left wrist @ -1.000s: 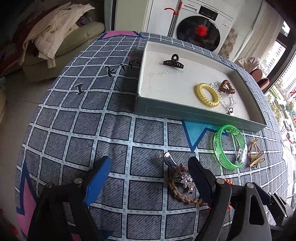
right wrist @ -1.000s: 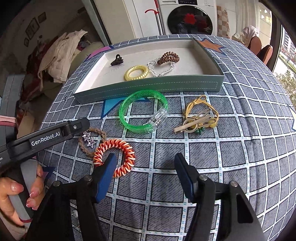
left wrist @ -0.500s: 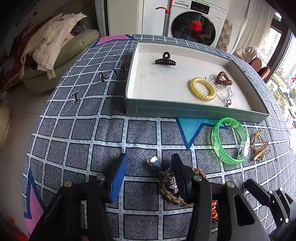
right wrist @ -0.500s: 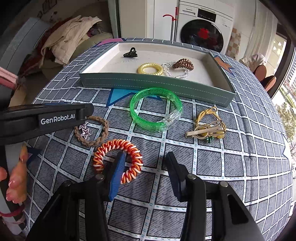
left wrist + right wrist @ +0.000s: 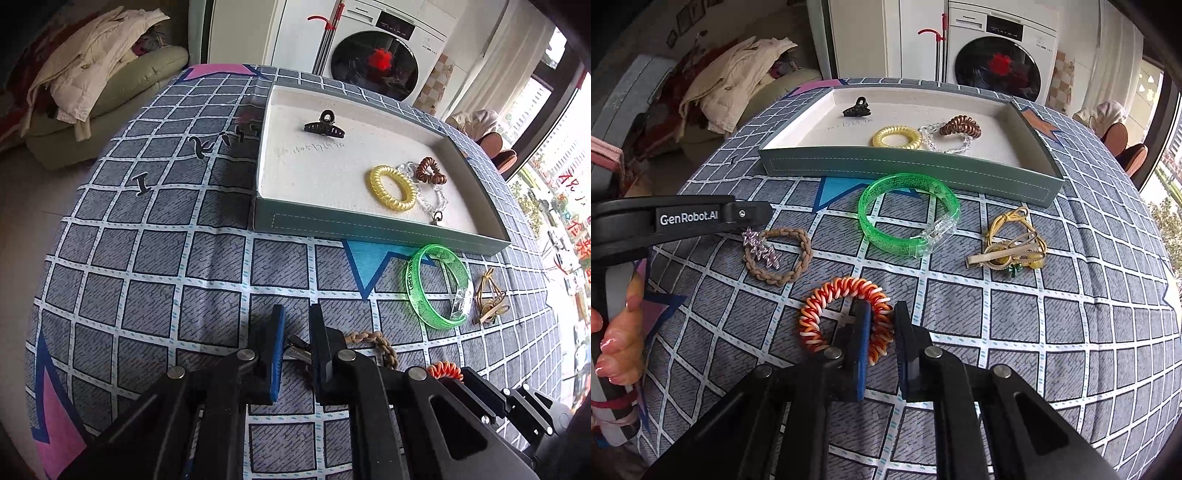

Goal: Organize jewelry
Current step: 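Grasp the orange coil hair tie with the right tool while the left tool grasps the silver barrette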

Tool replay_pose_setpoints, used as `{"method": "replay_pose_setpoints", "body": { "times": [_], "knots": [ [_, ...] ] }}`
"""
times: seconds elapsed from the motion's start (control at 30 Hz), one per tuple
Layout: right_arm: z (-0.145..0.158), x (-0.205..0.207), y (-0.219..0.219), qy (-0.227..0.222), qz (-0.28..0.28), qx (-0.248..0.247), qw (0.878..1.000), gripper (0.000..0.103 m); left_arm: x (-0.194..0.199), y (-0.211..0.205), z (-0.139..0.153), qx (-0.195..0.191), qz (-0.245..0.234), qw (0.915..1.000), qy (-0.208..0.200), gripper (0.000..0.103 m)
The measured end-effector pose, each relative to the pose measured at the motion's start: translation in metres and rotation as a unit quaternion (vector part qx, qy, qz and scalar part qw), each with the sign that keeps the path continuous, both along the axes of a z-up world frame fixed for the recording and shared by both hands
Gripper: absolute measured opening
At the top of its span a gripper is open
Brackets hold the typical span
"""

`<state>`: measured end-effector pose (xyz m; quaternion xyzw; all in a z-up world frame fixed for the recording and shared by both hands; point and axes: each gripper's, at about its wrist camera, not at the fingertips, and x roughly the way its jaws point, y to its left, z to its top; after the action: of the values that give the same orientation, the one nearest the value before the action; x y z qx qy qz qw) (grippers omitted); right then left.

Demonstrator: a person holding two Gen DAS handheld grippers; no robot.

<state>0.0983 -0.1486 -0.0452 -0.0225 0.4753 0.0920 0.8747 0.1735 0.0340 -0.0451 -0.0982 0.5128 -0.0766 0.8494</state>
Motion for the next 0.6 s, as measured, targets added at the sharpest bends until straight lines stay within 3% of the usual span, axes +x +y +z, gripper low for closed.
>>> {"method": "replay_pose_setpoints", "body": {
  "times": [0.3, 0.37, 0.6],
  "knots": [
    [0.007, -0.002, -0.025, 0.008, -0.029, 0.042, 0.999, 0.014, -0.004, 0.005, 0.006, -0.020, -0.015, 0.9997, -0.005, 0.032],
    [0.009, -0.002, -0.028, 0.006, -0.033, 0.045, 0.998, 0.014, -0.006, 0.005, 0.010, -0.019, -0.021, 0.9995, -0.012, 0.023],
    [0.017, -0.004, -0.030, -0.003, -0.033, 0.055, 0.998, 0.014, -0.009, 0.004, 0.027, -0.017, -0.036, 0.9986, -0.036, 0.023]
  ]
}}
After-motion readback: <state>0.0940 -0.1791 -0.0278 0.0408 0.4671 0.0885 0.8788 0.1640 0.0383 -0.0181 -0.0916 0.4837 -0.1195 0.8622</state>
